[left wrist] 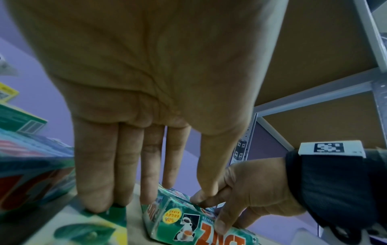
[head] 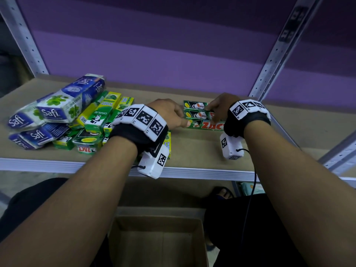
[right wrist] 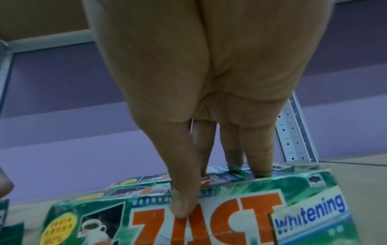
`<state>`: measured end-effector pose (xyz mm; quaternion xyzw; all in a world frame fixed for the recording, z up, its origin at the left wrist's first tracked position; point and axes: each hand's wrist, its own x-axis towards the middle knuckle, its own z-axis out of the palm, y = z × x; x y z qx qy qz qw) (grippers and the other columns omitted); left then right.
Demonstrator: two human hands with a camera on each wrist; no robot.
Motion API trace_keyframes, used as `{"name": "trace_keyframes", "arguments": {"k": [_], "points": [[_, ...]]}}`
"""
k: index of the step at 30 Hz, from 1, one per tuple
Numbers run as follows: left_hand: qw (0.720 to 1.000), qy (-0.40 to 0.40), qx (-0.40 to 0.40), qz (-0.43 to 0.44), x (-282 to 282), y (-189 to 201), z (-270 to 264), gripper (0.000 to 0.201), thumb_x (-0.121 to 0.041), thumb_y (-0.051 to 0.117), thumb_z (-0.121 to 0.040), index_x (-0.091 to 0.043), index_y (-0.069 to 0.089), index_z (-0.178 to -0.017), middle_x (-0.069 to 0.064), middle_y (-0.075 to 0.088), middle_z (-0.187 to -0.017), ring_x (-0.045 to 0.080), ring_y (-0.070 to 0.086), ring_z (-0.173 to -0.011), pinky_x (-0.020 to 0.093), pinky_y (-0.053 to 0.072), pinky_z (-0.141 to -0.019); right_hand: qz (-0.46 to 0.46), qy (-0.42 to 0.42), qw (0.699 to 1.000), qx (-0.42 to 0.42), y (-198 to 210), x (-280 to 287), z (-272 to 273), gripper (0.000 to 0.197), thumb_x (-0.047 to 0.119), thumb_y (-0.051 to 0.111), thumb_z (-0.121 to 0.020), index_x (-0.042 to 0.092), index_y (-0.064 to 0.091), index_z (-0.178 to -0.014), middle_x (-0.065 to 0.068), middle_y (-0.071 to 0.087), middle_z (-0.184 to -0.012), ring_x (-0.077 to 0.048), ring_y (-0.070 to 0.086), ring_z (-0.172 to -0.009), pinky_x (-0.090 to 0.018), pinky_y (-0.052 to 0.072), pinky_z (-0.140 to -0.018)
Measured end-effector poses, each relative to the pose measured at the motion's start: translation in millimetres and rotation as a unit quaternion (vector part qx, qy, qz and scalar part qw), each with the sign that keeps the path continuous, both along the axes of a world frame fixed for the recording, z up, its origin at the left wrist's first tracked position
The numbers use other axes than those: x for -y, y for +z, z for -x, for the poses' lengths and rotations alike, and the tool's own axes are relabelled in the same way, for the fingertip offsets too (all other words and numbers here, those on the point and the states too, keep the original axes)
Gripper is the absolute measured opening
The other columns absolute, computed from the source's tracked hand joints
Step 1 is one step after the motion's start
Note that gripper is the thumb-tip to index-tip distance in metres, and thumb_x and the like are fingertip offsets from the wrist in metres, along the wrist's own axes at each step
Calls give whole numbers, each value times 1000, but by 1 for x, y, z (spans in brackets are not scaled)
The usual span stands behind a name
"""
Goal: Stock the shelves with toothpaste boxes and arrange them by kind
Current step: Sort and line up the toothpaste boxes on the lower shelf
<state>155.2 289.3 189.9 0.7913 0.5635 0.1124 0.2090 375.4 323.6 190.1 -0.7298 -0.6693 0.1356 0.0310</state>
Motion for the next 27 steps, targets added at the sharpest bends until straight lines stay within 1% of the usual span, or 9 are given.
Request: {"name": "trace_keyframes", "arguments": {"k": [5,8,11,14,15,17,19,23,27], "points": [[1000,10,24,-16,-3,-1,2,33,-53,71,-79,-31,72,-104,-13,60,-103,10,57,-96,27,49,-93,-3,2,1000,-3,-1,-1,-1,58,7,83,-72,24,68,-126,-1,66,-130,-23,62,-114,-26,44,-92],[999,9,47,-13,-4,-1,4,29,-52,72,-79,-31,73,-99,-14,63,-94,6,57,-81,23,49,-80,-3,1,1000,-3,-2,1,0,62,8,84,-73,25,65,-130,-1,62,-134,-24,60,-118,-29,45,-97],[996,4,84,-27,-3,-2,8,26,-45,74,-79,-30,72,-99,-15,66,-90,2,59,-77,15,44,-68,-9,6,1000,-20,-2,8,-2,62,14,85,-74,27,64,-131,0,61,-134,-19,58,-112,-27,43,-90],[996,-18,76,-48,-2,1,14,25,-39,74,-81,-28,71,-103,-12,70,-100,5,62,-94,13,44,-77,-13,8,999,-30,4,19,0,55,18,82,-78,30,66,-129,2,59,-135,-20,57,-115,-30,45,-95],[996,-24,73,-52,-1,3,17,24,-37,74,-82,-27,71,-104,-12,70,-101,6,63,-95,15,45,-81,-20,7,999,-40,8,23,2,52,19,82,-79,30,67,-127,2,59,-135,-21,57,-119,-32,45,-100],[994,-29,76,-67,1,6,25,21,-36,72,-83,-27,71,-103,-13,70,-101,5,64,-92,15,45,-77,-42,3,996,-73,14,30,6,44,19,81,-80,32,70,-120,4,61,-132,-19,59,-117,-32,46,-101],[993,-30,79,-83,3,9,34,18,-36,71,-84,-29,72,-101,-15,70,-99,5,65,-90,14,43,-74,-61,2,991,-119,19,37,10,40,18,82,-79,33,73,-114,6,66,-125,-15,61,-110,-27,47,-95],[993,-35,59,-96,11,17,58,19,-37,70,-85,-29,71,-102,-16,69,-99,9,65,-95,29,50,-93,-81,24,984,-156,29,48,24,36,20,84,-77,35,75,-108,10,71,-110,-8,64,-97,-19,42,-81],[992,-14,36,-119,18,25,91,19,-38,70,-85,-29,71,-102,-15,68,-99,10,63,-100,30,49,-93,-119,64,976,-173,33,54,43,36,12,81,-78,32,76,-108,8,73,-100,-6,65,-95,-13,42,-74]]}}
